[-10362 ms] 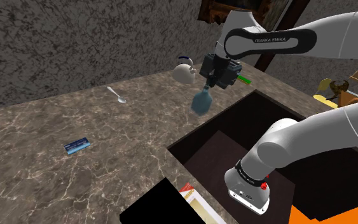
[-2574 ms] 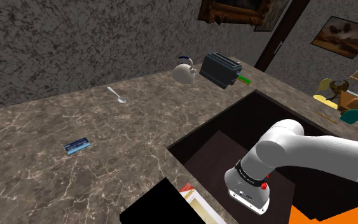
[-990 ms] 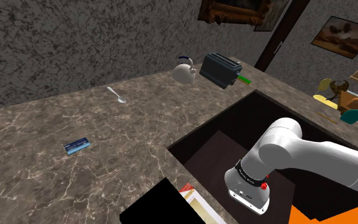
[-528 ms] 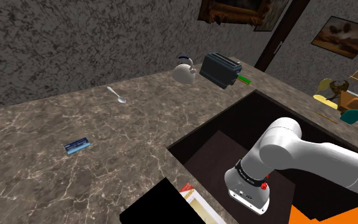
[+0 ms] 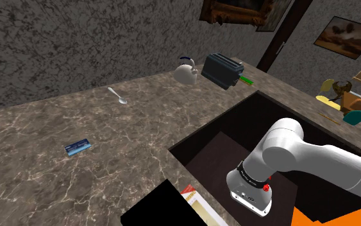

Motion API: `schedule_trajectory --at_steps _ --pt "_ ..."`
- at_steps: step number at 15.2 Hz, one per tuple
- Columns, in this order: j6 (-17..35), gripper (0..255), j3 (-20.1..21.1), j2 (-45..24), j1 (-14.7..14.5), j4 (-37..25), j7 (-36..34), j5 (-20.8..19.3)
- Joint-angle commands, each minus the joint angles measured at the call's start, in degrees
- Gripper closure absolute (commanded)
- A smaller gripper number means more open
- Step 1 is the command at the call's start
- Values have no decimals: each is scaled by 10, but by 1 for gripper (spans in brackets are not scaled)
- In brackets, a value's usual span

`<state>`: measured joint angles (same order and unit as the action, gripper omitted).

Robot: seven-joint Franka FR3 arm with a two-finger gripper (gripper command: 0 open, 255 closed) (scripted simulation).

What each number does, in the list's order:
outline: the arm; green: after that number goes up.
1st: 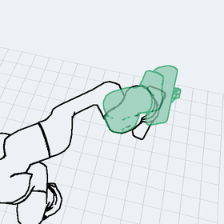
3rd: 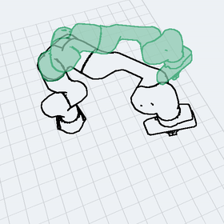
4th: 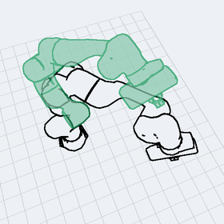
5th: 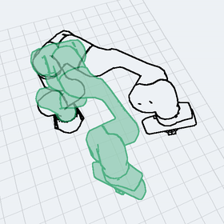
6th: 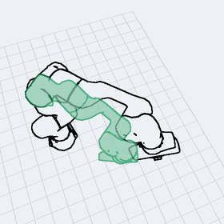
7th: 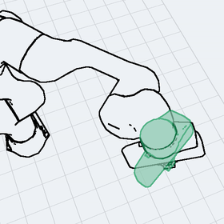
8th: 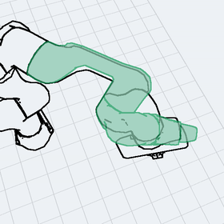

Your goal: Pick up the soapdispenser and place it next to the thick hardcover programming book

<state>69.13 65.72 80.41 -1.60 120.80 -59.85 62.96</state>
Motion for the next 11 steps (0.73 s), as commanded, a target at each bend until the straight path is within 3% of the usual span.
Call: schedule_trajectory --at_steps 1,8,9,11 --pt "5 255 6 4 0 4 0 6" --pt "5 255 6 4 0 4 0 6" --pt "5 0 6 4 0 4 0 6" --pt "5 0 6 4 0 4 0 6"
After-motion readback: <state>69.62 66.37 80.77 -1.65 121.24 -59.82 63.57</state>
